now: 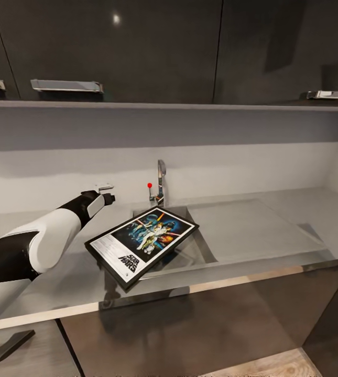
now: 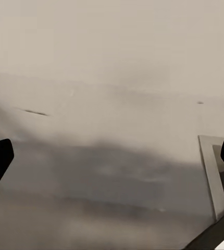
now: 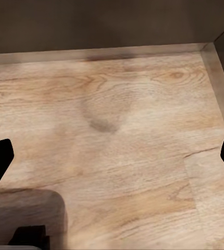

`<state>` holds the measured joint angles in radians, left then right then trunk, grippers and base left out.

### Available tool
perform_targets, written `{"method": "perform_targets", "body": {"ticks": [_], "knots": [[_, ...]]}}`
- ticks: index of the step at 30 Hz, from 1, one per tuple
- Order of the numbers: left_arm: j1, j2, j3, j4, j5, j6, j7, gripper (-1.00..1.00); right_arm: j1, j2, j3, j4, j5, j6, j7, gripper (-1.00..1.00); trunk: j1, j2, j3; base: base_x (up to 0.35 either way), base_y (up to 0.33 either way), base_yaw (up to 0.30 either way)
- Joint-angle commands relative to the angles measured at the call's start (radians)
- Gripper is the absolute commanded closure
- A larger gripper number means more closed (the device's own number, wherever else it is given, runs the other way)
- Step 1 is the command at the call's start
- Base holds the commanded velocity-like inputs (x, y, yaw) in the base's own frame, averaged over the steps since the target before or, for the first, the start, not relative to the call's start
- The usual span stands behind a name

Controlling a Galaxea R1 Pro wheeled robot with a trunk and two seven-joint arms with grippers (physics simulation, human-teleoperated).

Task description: Pick up the poster from the kitchen countertop and hang it on one of the wall nails in the kitchen.

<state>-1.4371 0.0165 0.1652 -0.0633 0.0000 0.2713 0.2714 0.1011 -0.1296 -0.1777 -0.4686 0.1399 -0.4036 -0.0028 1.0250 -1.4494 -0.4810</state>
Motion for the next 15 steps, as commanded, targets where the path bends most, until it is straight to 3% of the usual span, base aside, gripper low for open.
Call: {"method": "perform_targets", "body": {"ticks": [1,15], "knots": [[0.000,0.000,0.005,-0.002,0.000,0.005,0.003,-1.00,0.000,0.001,-0.005,-0.001,0.010,-0.001,0.000,-1.00,0.000,-0.001,-0.002,0.000,0.000,0.000],[0.000,-0.004,0.005,-0.003,0.001,0.011,0.002,-1.00,0.000,0.001,-0.005,-0.001,0.011,-0.003,0.000,-1.00,0.000,-0.001,-0.024,0.000,0.000,0.000]]}}
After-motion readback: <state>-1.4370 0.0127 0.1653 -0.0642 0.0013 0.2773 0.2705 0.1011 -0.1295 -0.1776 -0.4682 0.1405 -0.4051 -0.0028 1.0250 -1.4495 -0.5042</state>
